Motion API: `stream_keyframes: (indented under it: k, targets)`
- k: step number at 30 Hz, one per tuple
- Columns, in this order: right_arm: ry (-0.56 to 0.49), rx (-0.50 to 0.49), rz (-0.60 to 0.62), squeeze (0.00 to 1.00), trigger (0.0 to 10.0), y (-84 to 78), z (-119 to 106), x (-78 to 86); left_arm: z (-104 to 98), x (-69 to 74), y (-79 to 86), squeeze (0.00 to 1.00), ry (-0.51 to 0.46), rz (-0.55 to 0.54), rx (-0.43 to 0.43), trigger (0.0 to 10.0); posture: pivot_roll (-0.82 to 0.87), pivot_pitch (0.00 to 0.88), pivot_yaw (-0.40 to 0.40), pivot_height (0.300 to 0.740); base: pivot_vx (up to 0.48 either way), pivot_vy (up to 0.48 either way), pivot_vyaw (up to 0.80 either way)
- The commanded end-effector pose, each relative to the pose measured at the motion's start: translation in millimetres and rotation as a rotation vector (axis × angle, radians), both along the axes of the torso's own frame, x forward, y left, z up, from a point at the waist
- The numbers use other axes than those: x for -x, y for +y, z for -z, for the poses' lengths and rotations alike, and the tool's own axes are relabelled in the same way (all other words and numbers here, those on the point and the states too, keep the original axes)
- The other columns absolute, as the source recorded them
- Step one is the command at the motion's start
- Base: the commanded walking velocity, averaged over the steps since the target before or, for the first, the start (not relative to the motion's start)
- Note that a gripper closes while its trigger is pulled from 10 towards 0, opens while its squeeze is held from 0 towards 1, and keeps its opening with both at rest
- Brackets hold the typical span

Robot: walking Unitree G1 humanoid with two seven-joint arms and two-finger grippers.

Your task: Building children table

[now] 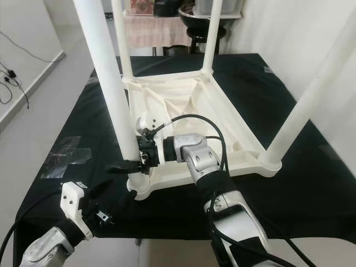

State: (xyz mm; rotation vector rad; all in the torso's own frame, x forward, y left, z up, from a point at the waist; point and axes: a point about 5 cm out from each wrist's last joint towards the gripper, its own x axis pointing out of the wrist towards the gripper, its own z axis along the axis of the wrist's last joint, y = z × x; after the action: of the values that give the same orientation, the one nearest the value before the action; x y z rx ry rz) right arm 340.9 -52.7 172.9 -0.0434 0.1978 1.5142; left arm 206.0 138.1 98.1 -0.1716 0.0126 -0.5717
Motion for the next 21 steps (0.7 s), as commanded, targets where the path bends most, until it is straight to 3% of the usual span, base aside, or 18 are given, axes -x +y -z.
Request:
stream_keyframes:
  k: [1,7,9,10,13,15,17,21]
  targets:
    - [0.010,-0.013,0.023,0.00,0.0,1.7,0.7,-4.3,4.9,2.9,-1.5,0.00,0.024,0.006,0.006,10.0,0.08,0.000,-0.018,0.740,0.000,0.000,0.00]
    - [0.031,-0.007,0.043,0.00,0.0,-1.2,8.7,-7.0,4.8,3.6,-2.2,0.00,0.025,0.012,0.005,10.0,0.08,0.000,-0.016,0.740,0.000,0.000,0.00]
    - [0.026,0.071,0.204,0.00,0.0,-1.4,27.1,-5.9,6.1,5.7,-1.7,0.00,0.028,-0.020,-0.045,10.0,0.06,0.000,-0.019,0.740,0.000,0.000,0.00]
    - [0.026,0.071,0.204,0.00,0.0,-1.4,27.1,-5.9,6.1,5.7,-1.7,0.00,0.028,-0.020,-0.045,10.0,0.06,0.000,-0.019,0.740,0.000,0.000,0.00]
    - [0.063,0.187,0.720,0.00,0.0,-2.6,57.5,0.5,6.4,10.2,0.7,0.00,0.027,-0.090,-0.112,10.0,0.05,0.000,-0.017,0.740,0.000,0.000,0.00]
    - [0.103,0.218,0.905,0.00,0.0,-10.7,65.5,10.1,5.5,11.6,2.9,0.00,0.027,-0.115,-0.114,10.0,0.05,0.000,-0.017,0.740,0.000,0.000,0.00]
    - [0.062,0.177,0.750,0.00,0.0,6.8,61.0,30.5,6.2,9.5,5.9,0.00,0.034,-0.140,-0.097,10.0,0.01,0.000,0.020,0.740,0.000,0.000,0.00]
    - [0.070,0.121,0.643,0.00,0.0,17.6,53.7,29.6,7.5,6.3,5.6,0.00,0.046,-0.115,-0.089,10.0,0.02,0.000,0.012,0.740,0.000,0.000,0.00]
